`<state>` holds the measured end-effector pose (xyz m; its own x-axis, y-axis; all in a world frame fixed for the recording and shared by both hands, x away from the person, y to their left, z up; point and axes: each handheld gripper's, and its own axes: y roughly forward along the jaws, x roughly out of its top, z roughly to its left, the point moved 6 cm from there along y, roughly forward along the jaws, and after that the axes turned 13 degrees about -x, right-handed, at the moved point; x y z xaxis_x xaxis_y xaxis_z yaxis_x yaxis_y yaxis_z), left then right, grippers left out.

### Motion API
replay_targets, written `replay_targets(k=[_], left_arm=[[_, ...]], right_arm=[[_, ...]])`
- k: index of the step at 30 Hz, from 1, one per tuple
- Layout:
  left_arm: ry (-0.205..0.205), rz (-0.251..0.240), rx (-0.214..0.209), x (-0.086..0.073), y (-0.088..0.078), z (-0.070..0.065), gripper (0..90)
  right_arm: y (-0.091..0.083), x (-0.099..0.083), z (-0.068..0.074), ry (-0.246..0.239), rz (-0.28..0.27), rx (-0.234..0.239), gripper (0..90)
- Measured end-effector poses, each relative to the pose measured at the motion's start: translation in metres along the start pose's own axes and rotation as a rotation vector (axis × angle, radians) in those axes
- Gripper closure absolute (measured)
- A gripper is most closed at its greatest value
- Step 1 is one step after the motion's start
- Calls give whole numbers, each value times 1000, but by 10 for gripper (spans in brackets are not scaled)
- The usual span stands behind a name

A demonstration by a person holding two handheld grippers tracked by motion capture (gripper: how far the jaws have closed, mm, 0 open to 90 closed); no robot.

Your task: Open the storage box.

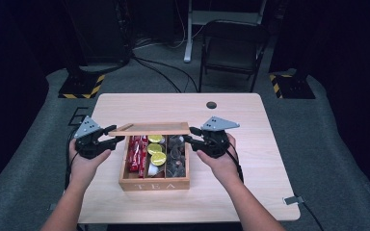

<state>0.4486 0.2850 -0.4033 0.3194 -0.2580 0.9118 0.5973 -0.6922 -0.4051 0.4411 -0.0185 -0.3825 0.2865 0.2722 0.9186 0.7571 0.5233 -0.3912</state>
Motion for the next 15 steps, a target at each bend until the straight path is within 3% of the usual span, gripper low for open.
replay_targets(k=[5,13,15], left_arm=[[-15,-2,15,-1,4,2,513],[-62,-54,-18,-3,6,7,508],[-55,-58,-15,-3,6,8,511]], right_arm=[[1,1,0,-6,-5,-12,612],[3,2,0,15,0,-18,609],[3,3,-1,16,1,-16,609]])
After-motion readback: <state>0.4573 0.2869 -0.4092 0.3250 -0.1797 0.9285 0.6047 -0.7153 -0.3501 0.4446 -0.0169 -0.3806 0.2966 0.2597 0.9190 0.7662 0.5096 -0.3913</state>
